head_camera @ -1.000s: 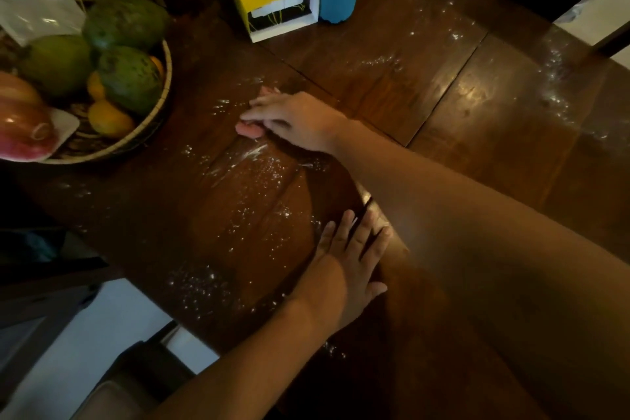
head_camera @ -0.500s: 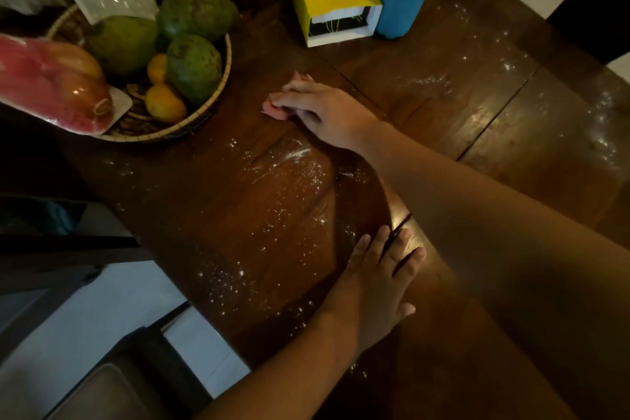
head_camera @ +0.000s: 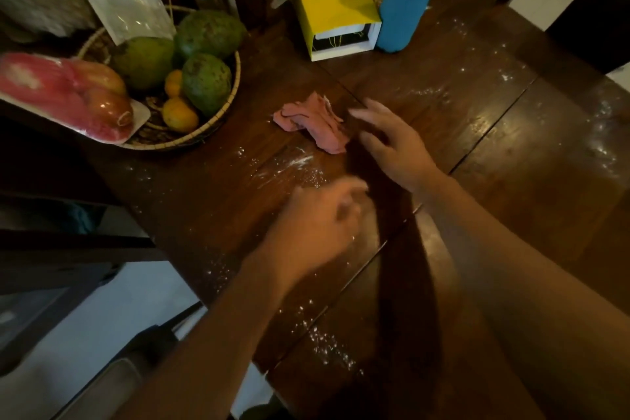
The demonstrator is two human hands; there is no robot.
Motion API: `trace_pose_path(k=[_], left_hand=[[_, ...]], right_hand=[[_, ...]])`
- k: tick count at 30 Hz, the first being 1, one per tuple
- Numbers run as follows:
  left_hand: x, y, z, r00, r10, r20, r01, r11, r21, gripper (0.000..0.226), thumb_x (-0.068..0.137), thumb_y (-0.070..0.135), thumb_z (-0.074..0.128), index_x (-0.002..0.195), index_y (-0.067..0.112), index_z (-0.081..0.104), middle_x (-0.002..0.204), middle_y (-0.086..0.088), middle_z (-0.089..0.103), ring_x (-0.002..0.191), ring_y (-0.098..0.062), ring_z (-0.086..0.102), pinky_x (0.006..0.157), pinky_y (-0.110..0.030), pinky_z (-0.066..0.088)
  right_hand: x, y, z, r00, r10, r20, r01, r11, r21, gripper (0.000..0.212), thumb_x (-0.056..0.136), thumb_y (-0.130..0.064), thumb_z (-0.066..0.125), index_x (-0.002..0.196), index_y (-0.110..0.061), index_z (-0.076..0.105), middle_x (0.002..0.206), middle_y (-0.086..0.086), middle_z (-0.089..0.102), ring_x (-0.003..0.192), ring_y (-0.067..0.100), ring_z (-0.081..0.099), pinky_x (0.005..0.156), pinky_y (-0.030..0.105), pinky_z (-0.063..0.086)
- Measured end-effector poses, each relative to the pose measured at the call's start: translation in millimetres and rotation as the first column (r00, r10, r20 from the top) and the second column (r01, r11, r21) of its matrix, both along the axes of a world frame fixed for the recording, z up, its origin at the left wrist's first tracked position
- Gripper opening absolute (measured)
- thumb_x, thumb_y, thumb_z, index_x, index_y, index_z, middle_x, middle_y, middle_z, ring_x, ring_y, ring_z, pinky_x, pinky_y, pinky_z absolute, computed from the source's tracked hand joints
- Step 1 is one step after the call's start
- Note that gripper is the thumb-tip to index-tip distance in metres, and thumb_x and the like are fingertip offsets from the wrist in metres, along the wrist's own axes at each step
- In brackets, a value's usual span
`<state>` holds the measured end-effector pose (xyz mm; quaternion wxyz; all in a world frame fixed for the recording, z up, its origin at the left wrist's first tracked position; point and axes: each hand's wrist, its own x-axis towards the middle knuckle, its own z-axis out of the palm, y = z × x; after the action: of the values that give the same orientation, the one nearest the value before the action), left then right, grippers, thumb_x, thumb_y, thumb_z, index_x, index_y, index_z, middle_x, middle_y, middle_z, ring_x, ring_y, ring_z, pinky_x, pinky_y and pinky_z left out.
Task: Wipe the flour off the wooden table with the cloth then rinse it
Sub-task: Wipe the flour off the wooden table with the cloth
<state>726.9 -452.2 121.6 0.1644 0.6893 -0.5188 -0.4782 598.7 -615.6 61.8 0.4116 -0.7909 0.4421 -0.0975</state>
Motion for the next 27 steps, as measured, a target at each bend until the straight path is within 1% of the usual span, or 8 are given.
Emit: trace_pose_path(k=[2,3,7,11,15,19,23,27], left_hand=[[24.9,-30.9,-2.3,0.957,0.129,0.259,-0.097,0.986,-0.133,0.051,0.097,0.037,0.056,0.143,0.039,0.035,0.13,0.005,0.059,0.119,-0.015,0.057,0.116,-0.062,0.023],[34.5,-51.8,-3.1,0.917,0.164,0.363,-0.111,0.981,-0.161,0.055,0.096,0.04,0.057,0.145,0.034,0.033,0.134,0.0,0.055,0.124,-0.021,0.054,0.116,-0.065,0.017],[29.9,-124.3,-30.4,0.789,0.272,0.551,-0.3,0.953,-0.042,0.067,0.09,0.057,0.058,0.144,0.024,0.035,0.14,-0.018,0.033,0.123,-0.036,0.044,0.096,-0.05,0.044],[16.8,-142.8,-56.0,0.679,0.202,0.705,-0.229,0.972,-0.058,0.075,0.09,0.05,0.063,0.146,0.01,0.034,0.143,-0.025,0.028,0.129,-0.04,0.034,0.102,-0.049,0.042],[58.5,-145.3,-60.5,0.68,0.158,0.716,-0.032,0.982,-0.186,0.054,0.088,0.021,0.07,0.137,0.014,0.049,0.143,-0.018,0.042,0.133,-0.037,0.038,0.111,-0.049,0.038],[114.8,-143.5,-67.5,0.714,0.127,0.689,0.029,0.977,-0.21,0.064,0.084,0.001,0.063,0.143,0.015,0.045,0.151,-0.013,0.033,0.14,-0.032,0.033,0.116,-0.043,0.033],[113.5,-121.9,-80.3,0.738,0.191,0.647,0.055,0.939,-0.34,0.048,0.091,0.012,0.058,0.138,0.011,0.05,0.145,-0.01,0.041,0.136,-0.026,0.039,0.114,-0.039,0.036],[93.7,-62.1,-85.4,0.851,0.241,0.467,0.009,0.882,-0.472,0.035,0.099,0.033,0.056,0.129,0.017,0.061,0.14,-0.001,0.052,0.135,-0.012,0.041,0.106,-0.032,0.04]], right_hand=[[-38.5,18.9,-10.4,0.983,-0.094,-0.157,0.08,0.993,-0.092,0.043,0.105,-0.027,0.048,0.147,-0.037,0.047,0.163,-0.007,0.032,0.153,0.013,0.021,0.125,0.044,0.022],[-52.0,29.7,-16.5,0.97,-0.092,-0.225,0.063,0.989,-0.133,0.043,0.106,-0.032,0.044,0.149,-0.037,0.044,0.164,-0.008,0.03,0.154,0.013,0.017,0.126,0.048,0.018],[-70.3,54.7,-36.0,0.923,-0.102,-0.372,-0.031,0.941,-0.336,0.051,0.105,-0.048,0.025,0.154,-0.041,0.034,0.164,-0.016,0.026,0.155,0.008,0.01,0.127,0.046,0.007],[-69.4,51.3,-40.1,0.919,-0.137,-0.37,0.001,0.938,-0.346,0.048,0.104,-0.046,0.034,0.152,-0.042,0.037,0.163,-0.017,0.029,0.154,0.005,0.011,0.126,0.046,0.006],[-70.4,51.4,-40.0,0.931,-0.127,-0.341,0.001,0.938,-0.347,0.05,0.102,-0.048,0.03,0.151,-0.043,0.038,0.163,-0.017,0.03,0.154,0.006,0.012,0.126,0.046,0.006],[-69.4,50.5,-39.4,0.93,-0.139,-0.342,0.01,0.936,-0.352,0.048,0.103,-0.045,0.036,0.151,-0.042,0.039,0.163,-0.017,0.031,0.154,0.008,0.013,0.126,0.047,0.007],[-68.2,51.6,-39.9,0.931,-0.147,-0.334,0.02,0.935,-0.354,0.048,0.102,-0.044,0.037,0.15,-0.042,0.04,0.162,-0.016,0.031,0.155,0.009,0.014,0.126,0.047,0.007],[-68.3,51.6,-38.9,0.936,-0.142,-0.323,0.021,0.936,-0.352,0.048,0.102,-0.044,0.037,0.15,-0.042,0.04,0.162,-0.015,0.032,0.155,0.01,0.015,0.125,0.048,0.008]])
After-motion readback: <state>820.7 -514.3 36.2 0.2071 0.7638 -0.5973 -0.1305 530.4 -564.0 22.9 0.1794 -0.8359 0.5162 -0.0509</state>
